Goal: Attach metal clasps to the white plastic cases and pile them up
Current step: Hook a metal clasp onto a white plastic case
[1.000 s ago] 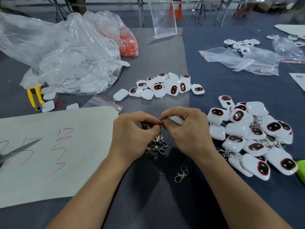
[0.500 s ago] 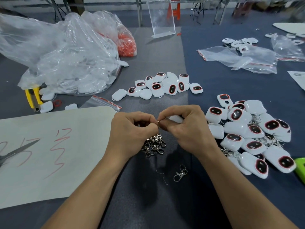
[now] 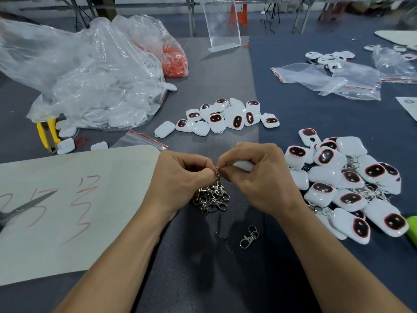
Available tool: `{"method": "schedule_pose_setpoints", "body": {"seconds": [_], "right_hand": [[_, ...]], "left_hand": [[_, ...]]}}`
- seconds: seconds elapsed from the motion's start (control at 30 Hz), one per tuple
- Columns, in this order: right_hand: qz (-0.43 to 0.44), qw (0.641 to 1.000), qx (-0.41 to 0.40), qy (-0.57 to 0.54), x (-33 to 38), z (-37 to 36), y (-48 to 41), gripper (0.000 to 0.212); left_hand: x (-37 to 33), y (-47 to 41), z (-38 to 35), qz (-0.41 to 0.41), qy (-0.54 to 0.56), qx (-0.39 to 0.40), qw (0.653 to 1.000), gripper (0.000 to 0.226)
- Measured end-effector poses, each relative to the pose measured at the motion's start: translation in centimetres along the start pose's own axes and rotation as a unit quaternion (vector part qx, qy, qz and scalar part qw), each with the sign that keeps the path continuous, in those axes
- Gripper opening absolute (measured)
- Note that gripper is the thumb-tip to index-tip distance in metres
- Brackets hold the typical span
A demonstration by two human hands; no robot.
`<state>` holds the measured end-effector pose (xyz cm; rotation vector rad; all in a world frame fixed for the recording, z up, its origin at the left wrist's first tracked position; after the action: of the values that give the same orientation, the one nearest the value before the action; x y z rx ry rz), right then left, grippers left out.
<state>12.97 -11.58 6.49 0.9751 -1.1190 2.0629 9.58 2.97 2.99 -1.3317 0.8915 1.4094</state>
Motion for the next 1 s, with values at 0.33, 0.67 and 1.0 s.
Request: {"method": "schedule_pose_setpoints", "body": {"seconds": [0.33, 0.67, 1.0], "right_hand": [[-0.237, 0.966, -0.083, -0.058, -5.3, 0.1, 0.9, 0.007], [-0.338, 0.923, -0.06, -0.175, -7.2, -0.5, 1.7, 0.036], [-0.224, 0.973, -0.033, 0.039, -6.6, 0.9, 0.5, 0.038]], "left_hand": [[-0.9, 0.3, 2.6, -0.041, -0.112, -0.135, 0.984, 0.01], [-3.1, 0.7, -1.9, -0.214, -0.503, -0.074, 0.834, 0.013], [-0.2, -0.8, -1.6, -0.113, -0.399, 0.004, 0.91, 0.004]]}}
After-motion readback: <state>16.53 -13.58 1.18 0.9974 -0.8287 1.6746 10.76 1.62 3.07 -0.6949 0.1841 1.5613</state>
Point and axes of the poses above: each hand's wrist, its own y-axis away from the middle knuckle, its own z-axis out of the back of the hand, x = y × z, the point moved 10 cm from there along -y, towards the middle knuckle, and after that the axes turned 2 degrees about z, right-handed, at the moved point
